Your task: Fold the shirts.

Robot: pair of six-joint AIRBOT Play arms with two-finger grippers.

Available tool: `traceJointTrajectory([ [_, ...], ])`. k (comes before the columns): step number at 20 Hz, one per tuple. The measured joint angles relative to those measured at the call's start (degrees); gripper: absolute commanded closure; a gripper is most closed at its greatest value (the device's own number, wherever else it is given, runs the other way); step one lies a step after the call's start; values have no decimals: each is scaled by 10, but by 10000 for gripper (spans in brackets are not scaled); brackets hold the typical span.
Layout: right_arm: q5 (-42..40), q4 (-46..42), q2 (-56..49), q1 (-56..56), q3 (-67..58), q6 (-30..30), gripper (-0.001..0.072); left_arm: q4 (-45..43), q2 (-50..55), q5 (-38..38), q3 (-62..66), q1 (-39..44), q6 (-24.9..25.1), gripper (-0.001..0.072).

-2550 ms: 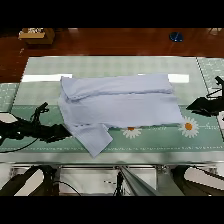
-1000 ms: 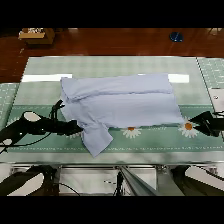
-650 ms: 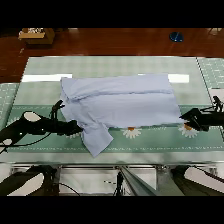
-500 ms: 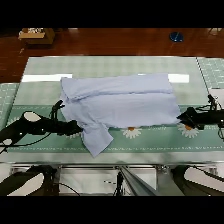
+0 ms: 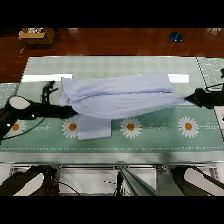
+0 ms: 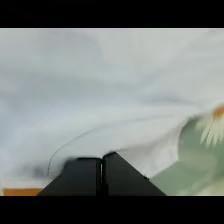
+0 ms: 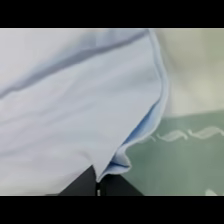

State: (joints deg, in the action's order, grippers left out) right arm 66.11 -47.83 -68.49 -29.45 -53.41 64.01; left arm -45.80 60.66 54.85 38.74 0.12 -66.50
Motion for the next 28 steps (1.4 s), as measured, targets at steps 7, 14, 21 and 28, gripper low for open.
traceJointTrajectory([
  [7, -134, 33, -33, 100, -76, -3, 692, 7, 26, -33, 108, -17, -3, 691],
  [14, -260, 42, -163, 151, -146, 3, 693, 9, 160, -61, 224, -36, -3, 691],
  [21, -330, 51, -257, 185, -205, 10, 692, 24, 306, -14, 341, -63, -2, 689],
  [28, -364, 5, -298, 214, -213, 17, 692, 24, 371, 32, 362, -73, -2, 627],
])
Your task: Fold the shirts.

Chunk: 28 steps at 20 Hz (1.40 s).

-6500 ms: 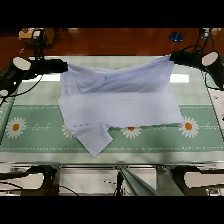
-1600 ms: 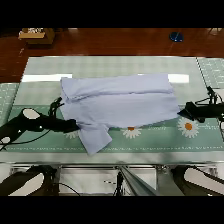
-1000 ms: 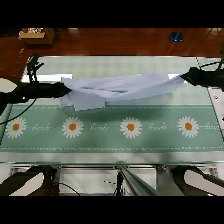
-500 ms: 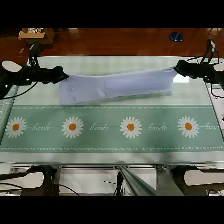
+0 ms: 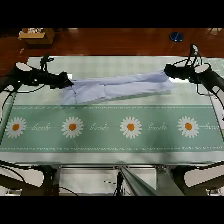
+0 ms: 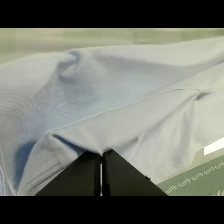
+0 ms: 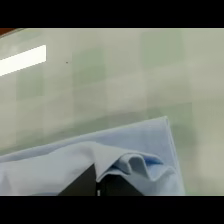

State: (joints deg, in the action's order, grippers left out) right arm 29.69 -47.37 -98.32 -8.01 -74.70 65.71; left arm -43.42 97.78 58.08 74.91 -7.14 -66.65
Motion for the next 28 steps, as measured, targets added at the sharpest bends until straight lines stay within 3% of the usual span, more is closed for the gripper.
traceJointTrajectory([
  [2, 8, -36, -2, 0, 0, 15, 681, -7, 5, 9, 1, -9, 0, 255],
  [3, 12, -52, -2, -2, 0, 23, 473, -9, 6, 13, 2, -15, -2, 131],
  [4, 15, -66, -1, -3, 0, 31, 210, -10, 7, 21, 3, -22, -2, 81],
  [5, 14, -74, 3, -6, 0, 35, 133, -13, 7, 28, 3, -30, -3, 81],
  [10, 8, -142, 58, -28, -1, 57, 134, -15, -3, 89, 6, -80, -10, 92],
  [14, 69, -193, 76, -82, -1, 119, 134, -16, -18, 133, 6, -104, -11, 92],
  [20, 200, -43, 19, -158, -1, 114, 133, -16, -28, 155, 6, -107, -12, 92],
  [25, 234, 49, -32, -144, -1, 94, 137, -16, -29, 159, 6, -103, -12, 93],
  [28, 228, 94, -52, -116, -1, 80, 255, -16, -29, 161, 6, -99, -12, 93],
])
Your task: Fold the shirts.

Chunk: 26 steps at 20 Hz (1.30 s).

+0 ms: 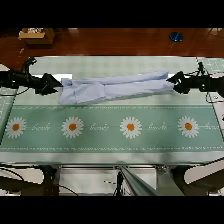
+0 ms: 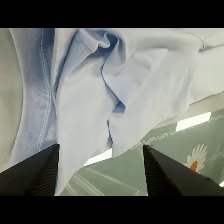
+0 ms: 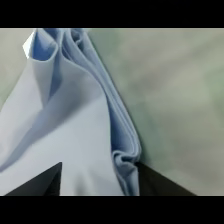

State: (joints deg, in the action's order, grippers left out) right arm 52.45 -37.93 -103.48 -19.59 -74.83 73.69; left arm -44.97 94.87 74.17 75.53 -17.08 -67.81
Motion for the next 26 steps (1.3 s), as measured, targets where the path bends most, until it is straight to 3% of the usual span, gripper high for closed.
traceJointTrajectory([
  [1, -8, 8, -4, 11, 0, -2, 341, 0, 0, 0, 0, 1, 0, 93],
  [3, -26, 16, -10, 32, 0, -4, 648, 1, 0, -1, 0, 5, 0, 95],
  [4, -36, 28, -10, 39, 1, -7, 690, 4, 0, -1, 0, 7, 0, 111],
  [6, -48, 59, -6, 50, 1, -30, 690, 10, 0, -1, 0, 10, 0, 144],
  [7, -49, 76, 2, 53, 1, -43, 691, 18, 0, -1, 0, 11, 0, 347],
  [8, -51, 88, 14, 55, 0, -54, 691, 29, 0, -1, 0, 12, 0, 408],
  [13, -29, 98, 95, 54, 0, -78, 691, 143, 0, -6, 0, 37, 0, 413],
  [18, 28, 32, 172, 53, 1, -60, 691, 219, 0, -45, 0, 111, 1, 416],
  [20, 53, 2, 193, 53, 1, -47, 691, 228, 1, -65, 0, 151, 1, 562],
  [26, 118, -48, 240, 54, 1, -20, 691, 241, 12, -134, 0, 266, 1, 597],
])
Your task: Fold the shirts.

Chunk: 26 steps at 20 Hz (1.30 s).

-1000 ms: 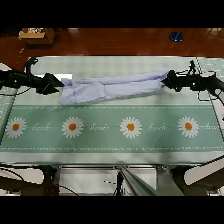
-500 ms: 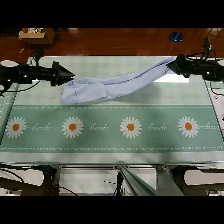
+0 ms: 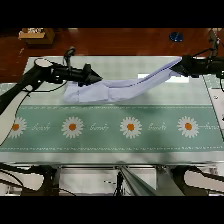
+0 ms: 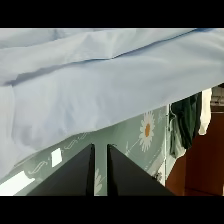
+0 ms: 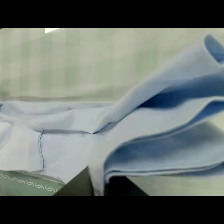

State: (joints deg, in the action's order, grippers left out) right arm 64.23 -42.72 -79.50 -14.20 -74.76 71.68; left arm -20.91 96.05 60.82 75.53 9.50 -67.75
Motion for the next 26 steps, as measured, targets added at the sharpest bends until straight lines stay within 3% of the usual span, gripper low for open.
traceJointTrajectory([
  [7, 49, -19, 57, 0, 0, 23, 691, 21, 41, -47, 0, 82, -17, 603],
  [9, 56, -31, 74, 0, 0, 30, 691, 33, 50, -56, 0, 101, -19, 682],
  [21, 83, -58, 126, 0, 0, 50, 691, 104, 118, -129, 0, 240, -36, 690],
  [26, 88, -60, 136, 3, 0, 52, 691, 146, 130, -118, 0, 227, 16, 692],
])
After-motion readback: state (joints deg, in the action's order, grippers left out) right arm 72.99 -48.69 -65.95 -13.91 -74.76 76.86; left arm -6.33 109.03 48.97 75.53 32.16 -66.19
